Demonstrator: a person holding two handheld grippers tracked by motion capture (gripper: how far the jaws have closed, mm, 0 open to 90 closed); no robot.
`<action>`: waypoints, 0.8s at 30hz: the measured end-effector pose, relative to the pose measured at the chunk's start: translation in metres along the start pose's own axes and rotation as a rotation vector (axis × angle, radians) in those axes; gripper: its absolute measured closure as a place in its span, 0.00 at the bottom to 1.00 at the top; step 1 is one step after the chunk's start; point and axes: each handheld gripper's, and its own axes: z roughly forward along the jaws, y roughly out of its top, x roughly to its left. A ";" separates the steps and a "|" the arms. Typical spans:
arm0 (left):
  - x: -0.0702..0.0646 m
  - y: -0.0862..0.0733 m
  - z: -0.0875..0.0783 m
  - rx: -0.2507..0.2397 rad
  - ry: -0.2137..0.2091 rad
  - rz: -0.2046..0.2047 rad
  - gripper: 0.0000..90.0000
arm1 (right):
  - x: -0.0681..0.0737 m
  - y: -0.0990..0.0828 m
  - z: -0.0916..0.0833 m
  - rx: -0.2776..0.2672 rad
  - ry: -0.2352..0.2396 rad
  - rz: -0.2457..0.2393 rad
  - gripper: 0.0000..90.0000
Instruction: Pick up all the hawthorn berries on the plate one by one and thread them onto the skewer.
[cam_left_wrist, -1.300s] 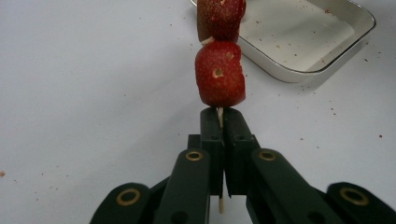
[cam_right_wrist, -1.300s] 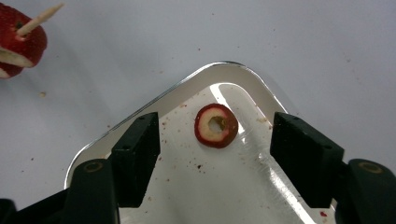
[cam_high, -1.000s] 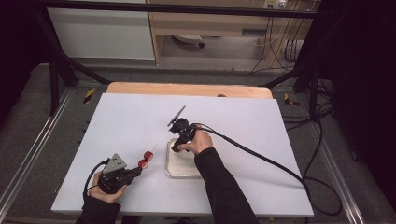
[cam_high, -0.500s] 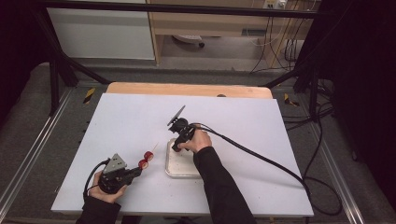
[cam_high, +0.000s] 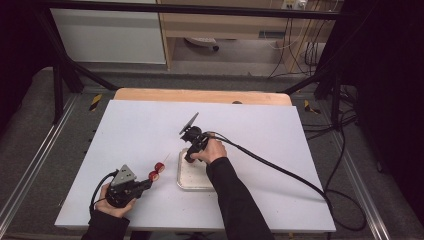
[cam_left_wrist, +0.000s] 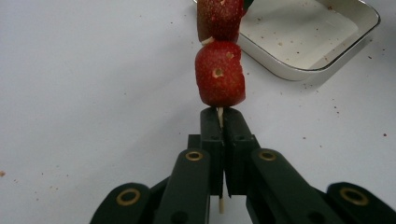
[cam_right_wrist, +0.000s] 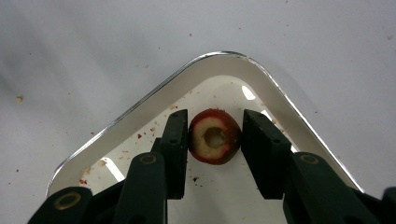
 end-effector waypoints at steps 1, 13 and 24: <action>0.000 0.000 0.000 0.000 0.000 0.000 0.97 | 0.000 0.000 -0.001 -0.002 -0.002 0.007 0.69; -0.002 0.000 0.000 -0.003 0.000 0.000 0.97 | 0.003 -0.002 -0.021 -0.022 0.001 0.025 0.70; -0.007 0.002 0.001 -0.006 -0.003 0.013 0.97 | 0.015 -0.017 -0.042 -0.050 0.004 0.035 0.70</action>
